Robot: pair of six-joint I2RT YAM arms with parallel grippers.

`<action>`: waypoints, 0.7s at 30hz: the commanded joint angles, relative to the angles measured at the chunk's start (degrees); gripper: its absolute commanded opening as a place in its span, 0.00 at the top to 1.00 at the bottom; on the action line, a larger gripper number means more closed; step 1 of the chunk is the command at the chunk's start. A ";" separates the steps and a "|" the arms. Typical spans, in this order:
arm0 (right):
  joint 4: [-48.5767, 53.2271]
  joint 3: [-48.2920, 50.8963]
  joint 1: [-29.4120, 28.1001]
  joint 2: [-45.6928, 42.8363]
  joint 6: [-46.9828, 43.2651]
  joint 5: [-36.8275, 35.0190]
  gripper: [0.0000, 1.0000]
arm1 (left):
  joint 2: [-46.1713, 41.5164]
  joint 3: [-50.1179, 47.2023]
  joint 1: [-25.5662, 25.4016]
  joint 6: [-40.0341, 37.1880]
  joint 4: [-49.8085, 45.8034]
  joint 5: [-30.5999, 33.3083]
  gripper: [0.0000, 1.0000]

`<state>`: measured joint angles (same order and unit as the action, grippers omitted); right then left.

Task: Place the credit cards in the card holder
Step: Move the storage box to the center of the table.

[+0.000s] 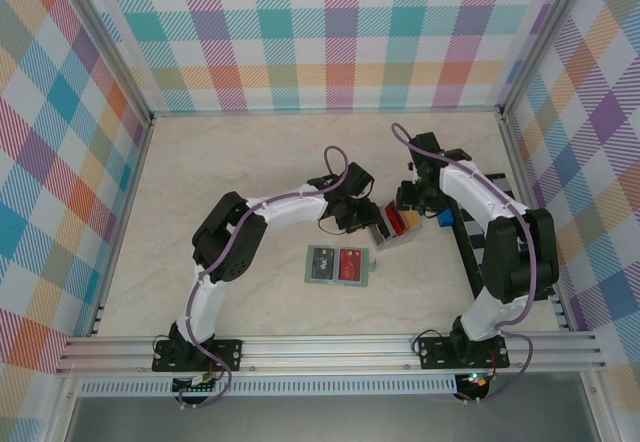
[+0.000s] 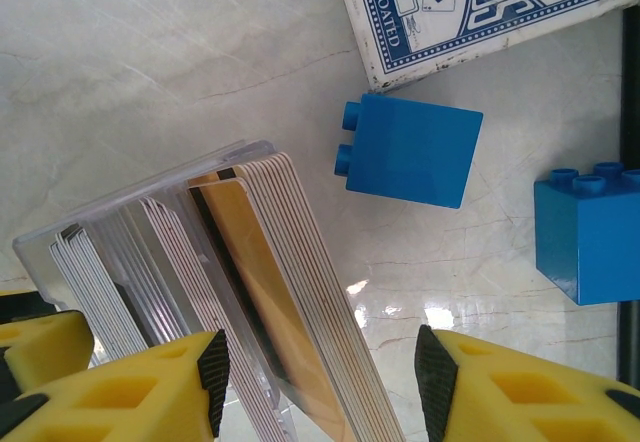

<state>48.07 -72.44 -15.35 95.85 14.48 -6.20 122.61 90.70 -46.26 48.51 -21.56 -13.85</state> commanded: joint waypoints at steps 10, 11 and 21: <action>2.20 -1.69 -0.88 1.20 -4.00 0.25 0.47 | 2.62 4.33 1.34 -5.67 -10.69 6.12 0.67; 2.34 -1.94 -1.19 1.42 -4.23 0.69 0.47 | 2.74 4.69 1.42 -5.92 -10.91 6.04 0.67; 2.47 -2.53 -2.29 4.33 -4.38 -2.81 0.46 | 3.16 5.04 1.38 -6.50 -10.96 5.35 0.68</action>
<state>49.19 -73.34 -17.54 99.33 11.03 -7.18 124.14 95.20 -45.80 43.38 -28.60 -9.82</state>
